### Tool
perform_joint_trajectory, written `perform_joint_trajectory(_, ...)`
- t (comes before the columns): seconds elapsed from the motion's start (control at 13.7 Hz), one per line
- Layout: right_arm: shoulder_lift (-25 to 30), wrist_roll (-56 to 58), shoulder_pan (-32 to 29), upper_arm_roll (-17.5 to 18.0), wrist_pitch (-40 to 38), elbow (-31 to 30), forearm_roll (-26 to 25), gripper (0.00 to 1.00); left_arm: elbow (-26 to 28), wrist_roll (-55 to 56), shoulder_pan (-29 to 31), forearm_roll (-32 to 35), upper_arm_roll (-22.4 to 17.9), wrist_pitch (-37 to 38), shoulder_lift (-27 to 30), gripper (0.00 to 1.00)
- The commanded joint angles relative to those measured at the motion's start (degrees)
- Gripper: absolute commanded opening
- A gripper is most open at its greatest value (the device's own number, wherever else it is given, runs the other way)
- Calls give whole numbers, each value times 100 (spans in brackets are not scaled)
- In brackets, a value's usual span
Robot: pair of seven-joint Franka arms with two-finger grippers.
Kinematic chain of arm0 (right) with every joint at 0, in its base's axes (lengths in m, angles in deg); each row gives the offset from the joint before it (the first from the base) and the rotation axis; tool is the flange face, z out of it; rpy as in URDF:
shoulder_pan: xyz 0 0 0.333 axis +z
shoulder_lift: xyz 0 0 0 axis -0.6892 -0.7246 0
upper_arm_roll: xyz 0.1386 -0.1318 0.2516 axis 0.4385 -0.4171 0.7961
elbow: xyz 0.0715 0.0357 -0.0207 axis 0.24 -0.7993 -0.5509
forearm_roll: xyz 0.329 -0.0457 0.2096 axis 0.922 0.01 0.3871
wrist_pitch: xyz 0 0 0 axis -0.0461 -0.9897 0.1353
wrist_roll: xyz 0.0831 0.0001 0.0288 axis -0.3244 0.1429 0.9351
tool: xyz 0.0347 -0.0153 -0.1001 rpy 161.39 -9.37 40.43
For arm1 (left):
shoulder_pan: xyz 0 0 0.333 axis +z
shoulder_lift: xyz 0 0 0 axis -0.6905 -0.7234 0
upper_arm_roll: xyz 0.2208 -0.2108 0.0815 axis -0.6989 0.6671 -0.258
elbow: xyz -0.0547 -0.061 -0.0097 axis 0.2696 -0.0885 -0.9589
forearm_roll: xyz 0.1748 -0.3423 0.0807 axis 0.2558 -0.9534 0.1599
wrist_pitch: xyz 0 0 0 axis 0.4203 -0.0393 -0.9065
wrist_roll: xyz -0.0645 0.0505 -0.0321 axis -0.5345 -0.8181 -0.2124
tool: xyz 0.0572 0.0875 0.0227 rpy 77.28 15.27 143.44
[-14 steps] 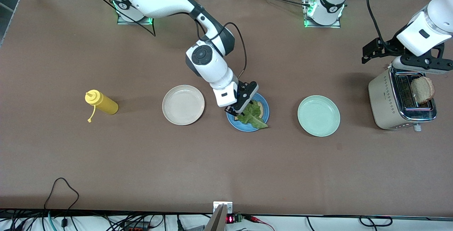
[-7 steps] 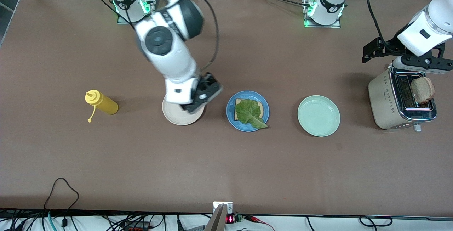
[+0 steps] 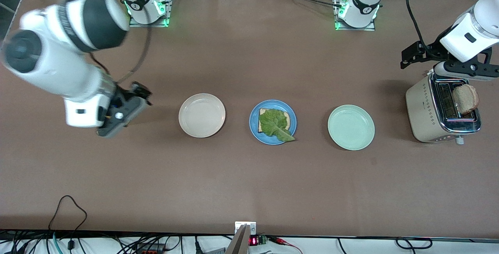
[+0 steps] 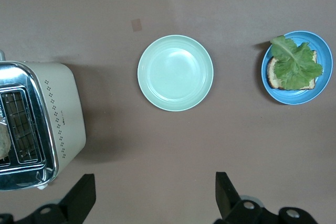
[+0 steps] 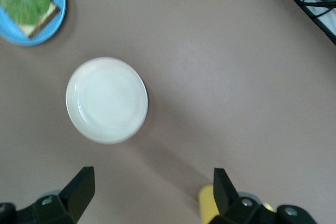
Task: Make sandwich in blue plate with both arms
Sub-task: 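Move the right gripper back toward the yellow bottle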
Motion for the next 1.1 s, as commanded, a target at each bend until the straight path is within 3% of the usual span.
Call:
perform_joint_trajectory(0.0,838,1080,-540,89,3,-929,652,100,-70,15,28,-54,40,95,36,100)
perform_joint_trajectory(0.29,1560,2278,-1542,80,48,-1993,1902,100,-70,15,37,-54,14,103,36,100)
perform_joint_trajectory(0.51,1685,3725,-2324,63,4,-2487,2753,100,-70,15,28,-54,14,103,36,100)
perform_joint_trajectory(0.66,1492,5069,-2895,45,-49,-2750,3544,100,-70,15,28,-54,14,103,36,100)
perform_joint_trajectory(1.02,465,7444,-3899,45,-689,-2752,4793,100,-70,24,28,-54,32,112,36,100)
